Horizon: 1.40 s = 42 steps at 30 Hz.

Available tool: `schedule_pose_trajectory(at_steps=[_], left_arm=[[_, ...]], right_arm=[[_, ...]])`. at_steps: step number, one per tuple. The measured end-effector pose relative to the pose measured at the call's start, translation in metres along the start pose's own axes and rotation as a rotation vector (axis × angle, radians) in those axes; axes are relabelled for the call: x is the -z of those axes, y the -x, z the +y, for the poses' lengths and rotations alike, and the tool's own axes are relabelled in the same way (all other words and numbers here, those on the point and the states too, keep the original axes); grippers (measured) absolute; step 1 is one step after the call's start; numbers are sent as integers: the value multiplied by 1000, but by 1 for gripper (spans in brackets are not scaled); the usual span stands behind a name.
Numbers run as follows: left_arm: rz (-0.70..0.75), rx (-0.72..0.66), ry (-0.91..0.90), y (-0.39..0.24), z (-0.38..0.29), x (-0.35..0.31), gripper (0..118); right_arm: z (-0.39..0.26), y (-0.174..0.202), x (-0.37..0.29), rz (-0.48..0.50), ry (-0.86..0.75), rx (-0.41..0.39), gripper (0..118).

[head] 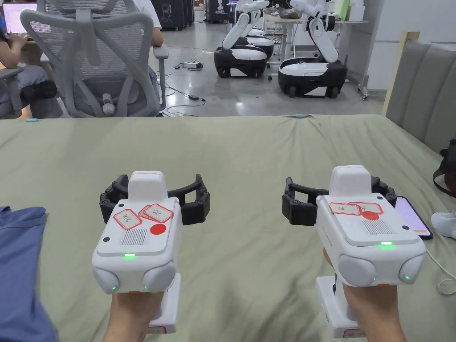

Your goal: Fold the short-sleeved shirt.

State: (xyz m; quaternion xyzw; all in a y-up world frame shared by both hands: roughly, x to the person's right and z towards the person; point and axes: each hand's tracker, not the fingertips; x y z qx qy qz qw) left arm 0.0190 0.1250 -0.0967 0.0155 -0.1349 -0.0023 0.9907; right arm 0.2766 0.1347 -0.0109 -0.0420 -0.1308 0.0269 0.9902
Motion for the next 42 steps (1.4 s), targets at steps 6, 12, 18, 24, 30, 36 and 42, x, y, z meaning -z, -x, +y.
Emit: schedule_pose_trajectory(at_steps=[6, 12, 18, 24, 30, 36, 42], left_arm=[[-9, 7, 8, -3, 1, -3, 118], [-2, 5, 4, -4, 2, -4, 118], [-4, 10, 11, -4, -1, -1, 118], [-2, 23, 16, -5, -2, -1, 118], [-3, 21, 15, -4, -6, 2, 118], [-15, 21, 40, -5, -7, 3, 118], [-51, -13, 46, -3, -3, -4, 90]], right_arm=[[0, -1, 0, 9, -1, 6, 118], [0, -2, 1, 5, 4, 2, 118], [-1, -2, 1, 4, 7, 5, 118], [0, -2, 2, 4, 8, 1, 118], [-1, -3, 1, 4, 11, 0, 118], [-3, -2, 1, 6, 14, 2, 118], [-3, -2, 0, 4, 3, 2, 109]])
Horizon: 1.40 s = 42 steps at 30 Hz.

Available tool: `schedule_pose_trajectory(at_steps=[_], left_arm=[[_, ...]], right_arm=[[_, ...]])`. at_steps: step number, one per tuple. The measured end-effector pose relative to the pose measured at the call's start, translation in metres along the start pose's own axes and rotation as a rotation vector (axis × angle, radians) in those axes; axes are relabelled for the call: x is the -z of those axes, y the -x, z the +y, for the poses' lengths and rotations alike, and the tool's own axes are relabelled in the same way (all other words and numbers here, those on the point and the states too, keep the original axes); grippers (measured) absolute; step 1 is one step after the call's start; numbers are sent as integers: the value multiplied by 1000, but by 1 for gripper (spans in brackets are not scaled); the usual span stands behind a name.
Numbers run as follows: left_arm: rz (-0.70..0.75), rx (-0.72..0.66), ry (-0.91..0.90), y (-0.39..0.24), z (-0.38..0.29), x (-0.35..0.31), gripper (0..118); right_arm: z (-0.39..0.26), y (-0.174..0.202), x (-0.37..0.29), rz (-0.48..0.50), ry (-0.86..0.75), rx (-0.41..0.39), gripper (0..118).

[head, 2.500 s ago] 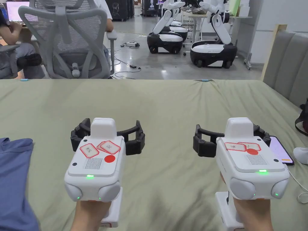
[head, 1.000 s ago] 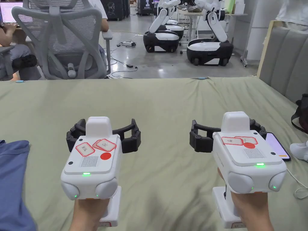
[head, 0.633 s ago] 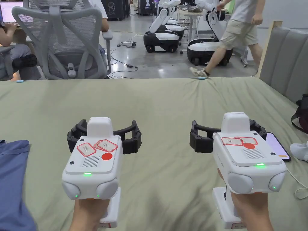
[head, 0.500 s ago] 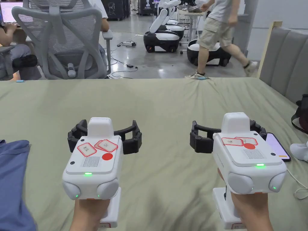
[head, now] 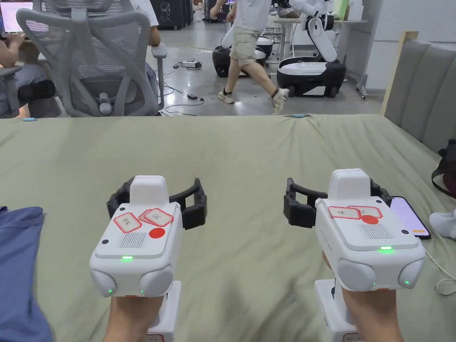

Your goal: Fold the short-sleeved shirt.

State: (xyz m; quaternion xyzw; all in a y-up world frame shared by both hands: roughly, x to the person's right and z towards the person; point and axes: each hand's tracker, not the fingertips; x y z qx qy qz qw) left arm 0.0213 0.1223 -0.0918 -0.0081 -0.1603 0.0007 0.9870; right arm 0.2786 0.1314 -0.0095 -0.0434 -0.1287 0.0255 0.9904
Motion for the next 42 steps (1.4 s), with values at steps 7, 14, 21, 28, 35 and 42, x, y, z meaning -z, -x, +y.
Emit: schedule_pose_trajectory(at_steps=[7, 14, 21, 28, 35, 42], left_arm=[[14, 4, -12, 1, -1, -1, 0], [73, -9, -19, 25, 2, -7, 0], [305, 14, -1, 118, 1, -45, 0], [552, 11, 26, 220, 5, -113, 0], [573, -26, 61, 238, 2, -132, 0], [416, -106, 286, 255, -1, -70, 0]], right_arm=[[0, -2, 1, -29, -2, 6, 0], [4, 9, 2, -19, -3, -2, 0], [15, 98, 13, 194, -30, -11, 0], [23, 218, 10, 478, -49, -16, 0], [24, 247, 6, 559, -35, -40, 0], [19, 232, 10, 577, 4, -67, 1]])
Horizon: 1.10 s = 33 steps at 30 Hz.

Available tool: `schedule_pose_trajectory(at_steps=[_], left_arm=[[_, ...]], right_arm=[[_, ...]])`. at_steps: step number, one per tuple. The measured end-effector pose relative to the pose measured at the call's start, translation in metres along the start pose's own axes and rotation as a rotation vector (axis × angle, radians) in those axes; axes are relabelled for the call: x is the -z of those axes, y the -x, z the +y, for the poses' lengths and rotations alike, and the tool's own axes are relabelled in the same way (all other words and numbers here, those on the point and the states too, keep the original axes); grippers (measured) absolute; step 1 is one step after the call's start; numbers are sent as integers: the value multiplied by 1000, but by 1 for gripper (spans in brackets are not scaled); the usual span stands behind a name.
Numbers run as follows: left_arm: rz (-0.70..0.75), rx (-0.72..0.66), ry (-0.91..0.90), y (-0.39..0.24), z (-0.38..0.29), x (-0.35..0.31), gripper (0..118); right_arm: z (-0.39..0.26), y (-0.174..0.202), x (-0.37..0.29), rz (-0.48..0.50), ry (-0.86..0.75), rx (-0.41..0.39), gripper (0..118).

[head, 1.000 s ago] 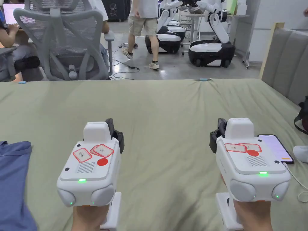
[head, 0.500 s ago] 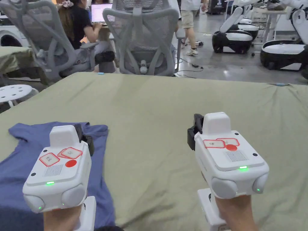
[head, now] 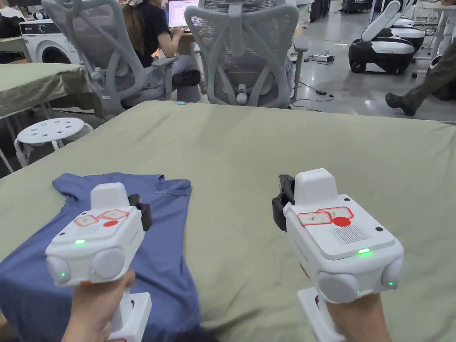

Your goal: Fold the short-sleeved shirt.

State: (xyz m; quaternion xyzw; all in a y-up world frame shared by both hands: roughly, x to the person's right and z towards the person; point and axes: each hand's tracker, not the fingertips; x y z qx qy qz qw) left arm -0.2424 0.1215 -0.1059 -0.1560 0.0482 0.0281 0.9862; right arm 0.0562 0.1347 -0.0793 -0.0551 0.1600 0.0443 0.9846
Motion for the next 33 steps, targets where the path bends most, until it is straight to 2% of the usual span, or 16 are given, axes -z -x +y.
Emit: schedule_pose_trajectory(at_steps=[2, 3, 5, 6, 8, 16, 18, 22, 23, 25, 26, 27, 28, 31, 33], left_arm=[[-16, 64, 94, 2, 8, 38, 1], [-20, 103, 122, 2, 10, 55, 25], [1, 138, 189, -1, 14, 79, 92], [6, 148, 253, 0, 13, 96, 118], [-26, 141, 327, 4, 8, 122, 110], [17, 114, 482, 20, -21, 199, 106], [31, 126, 501, 22, -27, 209, 96], [33, 109, 537, 18, -32, 206, 93], [35, 100, 538, 18, -29, 202, 89], [41, 98, 525, 18, -23, 201, 57], [66, 108, 506, 17, -21, 200, 36], [112, 130, 489, 17, -21, 199, 6], [144, 144, 487, 16, -21, 198, 6], [87, 49, 490, 30, -15, 205, 6], [80, 37, 472, 31, -3, 204, 6]], right_arm=[[-4, -6, -1, -2, 13, 11, 1], [-6, -8, -3, -5, 17, 13, 1], [-9, -14, -4, -12, 31, 14, 1], [-11, -16, -3, -15, 38, 17, 1], [-14, -20, -2, -21, 44, 27, 1], [-24, -33, 29, -22, 77, 28, 1], [-28, -35, 34, -22, 83, 33, 1], [-36, -38, 44, -18, 115, 45, 3], [-38, -38, 47, -19, 129, 42, 3], [-42, -38, 48, -22, 141, 39, 3], [-43, -38, 47, -22, 145, 44, 3], [-43, -38, 48, -20, 147, 51, 3], [-43, -39, 47, -19, 148, 55, 3], [-43, -41, 45, -21, 157, 43, 4], [-41, -46, 42, -25, 162, 35, 4]])
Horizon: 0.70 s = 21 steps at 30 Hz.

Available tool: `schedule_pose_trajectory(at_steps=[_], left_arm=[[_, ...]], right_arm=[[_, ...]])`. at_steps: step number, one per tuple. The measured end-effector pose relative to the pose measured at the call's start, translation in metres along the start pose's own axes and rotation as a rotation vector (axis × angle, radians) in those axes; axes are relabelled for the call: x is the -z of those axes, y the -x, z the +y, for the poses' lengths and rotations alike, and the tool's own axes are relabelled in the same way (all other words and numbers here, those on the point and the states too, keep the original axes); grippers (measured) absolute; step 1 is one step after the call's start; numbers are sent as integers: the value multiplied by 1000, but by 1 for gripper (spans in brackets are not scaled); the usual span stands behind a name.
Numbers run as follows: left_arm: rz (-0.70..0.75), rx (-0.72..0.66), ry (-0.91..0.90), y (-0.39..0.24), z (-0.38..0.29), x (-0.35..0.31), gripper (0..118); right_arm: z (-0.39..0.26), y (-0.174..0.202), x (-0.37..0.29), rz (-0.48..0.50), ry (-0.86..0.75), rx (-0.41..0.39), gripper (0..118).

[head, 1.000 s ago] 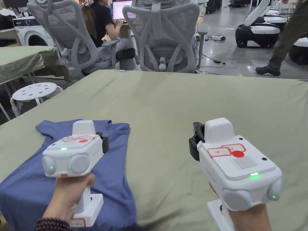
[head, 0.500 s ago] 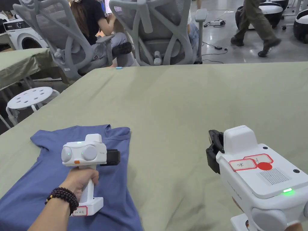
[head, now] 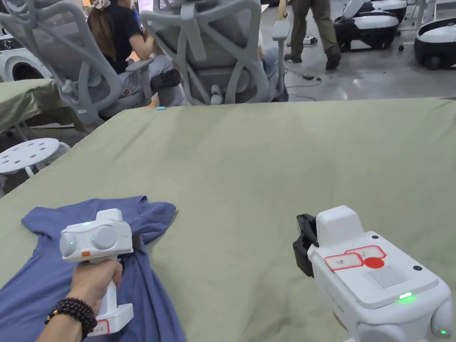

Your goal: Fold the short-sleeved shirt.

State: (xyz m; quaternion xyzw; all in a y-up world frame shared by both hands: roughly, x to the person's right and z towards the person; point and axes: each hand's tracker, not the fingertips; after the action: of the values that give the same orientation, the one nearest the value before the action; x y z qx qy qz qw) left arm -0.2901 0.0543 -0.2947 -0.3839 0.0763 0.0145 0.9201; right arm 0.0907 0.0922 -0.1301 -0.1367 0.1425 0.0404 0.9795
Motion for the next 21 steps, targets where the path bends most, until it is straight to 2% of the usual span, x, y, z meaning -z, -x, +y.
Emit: schedule_pose_trajectory(at_steps=[2, 4, 7, 10, 16, 21], left_arm=[[-14, 92, -114, -12, 14, -23, 6], [-36, 131, -153, -26, 28, -47, 6], [-206, 106, -215, -48, 49, -85, 6], [-331, 187, -313, -95, 59, -122, 6], [-689, 336, -423, -233, 67, -176, 6], [-973, 420, -403, -381, 50, -211, 6]], right_arm=[[3, -7, -5, -19, -7, 9, 5], [5, -15, -12, -36, -20, 18, 5], [7, -27, -26, -88, -29, 11, 5], [10, -45, -48, -141, -40, 25, 5], [11, -95, -108, -285, -69, 79, 5], [3, -142, -169, -451, -87, 98, 4]])
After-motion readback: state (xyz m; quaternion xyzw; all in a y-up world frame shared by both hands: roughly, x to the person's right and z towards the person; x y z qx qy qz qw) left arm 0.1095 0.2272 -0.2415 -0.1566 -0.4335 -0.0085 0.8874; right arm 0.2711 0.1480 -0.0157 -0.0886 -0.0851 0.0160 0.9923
